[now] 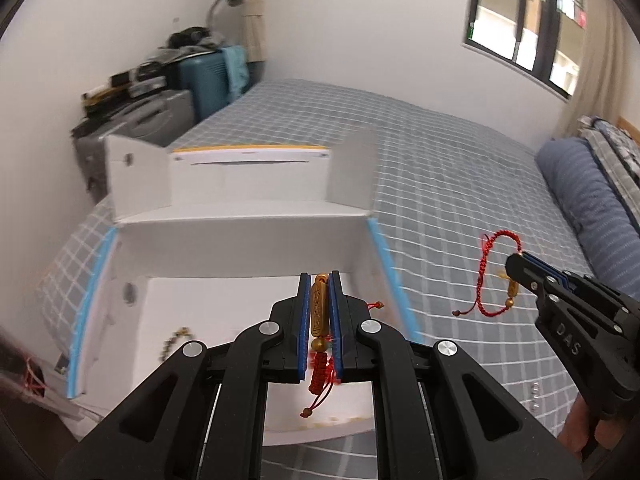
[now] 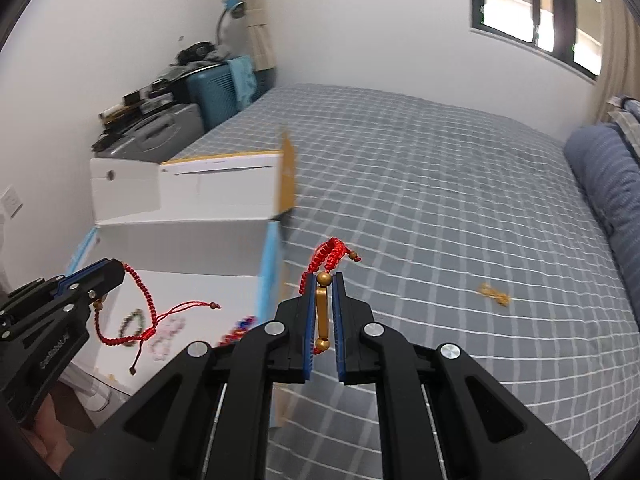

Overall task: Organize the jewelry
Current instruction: 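Carry both red cord bracelets over the white box with both tools, then open both tools to drop the red cord bracelets in the box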

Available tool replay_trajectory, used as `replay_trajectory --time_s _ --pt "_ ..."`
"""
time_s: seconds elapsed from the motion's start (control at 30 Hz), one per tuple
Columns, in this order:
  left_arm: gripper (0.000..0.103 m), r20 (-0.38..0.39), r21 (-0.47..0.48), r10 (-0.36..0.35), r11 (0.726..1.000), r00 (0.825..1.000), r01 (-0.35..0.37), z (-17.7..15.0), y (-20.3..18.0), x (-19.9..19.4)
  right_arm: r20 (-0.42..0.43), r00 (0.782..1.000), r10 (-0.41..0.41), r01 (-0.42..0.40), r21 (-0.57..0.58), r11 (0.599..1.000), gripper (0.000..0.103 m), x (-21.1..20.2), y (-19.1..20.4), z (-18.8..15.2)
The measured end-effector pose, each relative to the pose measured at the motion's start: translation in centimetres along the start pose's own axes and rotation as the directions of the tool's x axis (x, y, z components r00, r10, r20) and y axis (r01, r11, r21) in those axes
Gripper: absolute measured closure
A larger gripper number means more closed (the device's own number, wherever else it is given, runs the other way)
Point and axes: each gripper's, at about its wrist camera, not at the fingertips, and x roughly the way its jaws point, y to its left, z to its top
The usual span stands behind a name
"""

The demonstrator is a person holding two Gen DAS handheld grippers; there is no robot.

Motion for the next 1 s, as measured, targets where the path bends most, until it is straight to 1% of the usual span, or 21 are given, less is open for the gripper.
replay_trajectory --time_s 0.2,0.3,0.37,0.5,0.7,0.9,0.97,1.0 --pt "0.095 -0.019 -0.060 0.066 0.996 0.998 -0.067 -0.6 5.2 0.3 -0.006 0.999 0.045 -0.045 -0.056 0.997 0.096 1.4 4.9 -0.3" --pt "0.095 -0.031 -0.082 0.087 0.993 0.996 -0.089 -1.1 7.3 0.5 -0.026 0.999 0.048 -0.050 -0.091 0.995 0.096 3.0 7.6 -1.1" --pt "0.095 -0.041 -0.091 0.087 0.992 0.995 -0.091 -1.7 8.0 0.6 -0.049 0.997 0.056 -0.061 -0.121 0.991 0.096 4.4 9.6 -1.8" --pt "0.095 -0.079 -0.090 0.110 0.989 0.991 -0.117 -2.7 9.1 2.2 -0.099 0.993 0.057 -0.071 -0.149 0.986 0.096 7.2 11.7 -2.8" --pt "0.095 -0.115 -0.106 0.136 0.983 0.984 -0.149 -3.5 11.7 4.5 -0.158 0.986 0.057 -0.083 -0.166 0.983 0.096 10.2 13.2 -3.6" --pt "0.094 -0.156 -0.105 0.142 0.982 0.978 -0.159 -4.0 12.4 6.4 -0.191 0.981 0.044 -0.077 -0.173 0.982 0.095 11.4 13.6 -4.2" --pt "0.094 -0.166 -0.099 0.144 0.982 0.976 -0.161 -4.0 12.4 6.6 -0.192 0.980 0.046 -0.079 -0.170 0.982 0.094 11.4 13.5 -4.2" --pt "0.090 -0.173 -0.100 0.143 0.982 0.975 -0.161 -4.1 12.4 6.7 -0.190 0.981 0.047 -0.081 -0.172 0.982 0.093 11.4 13.6 -4.2"
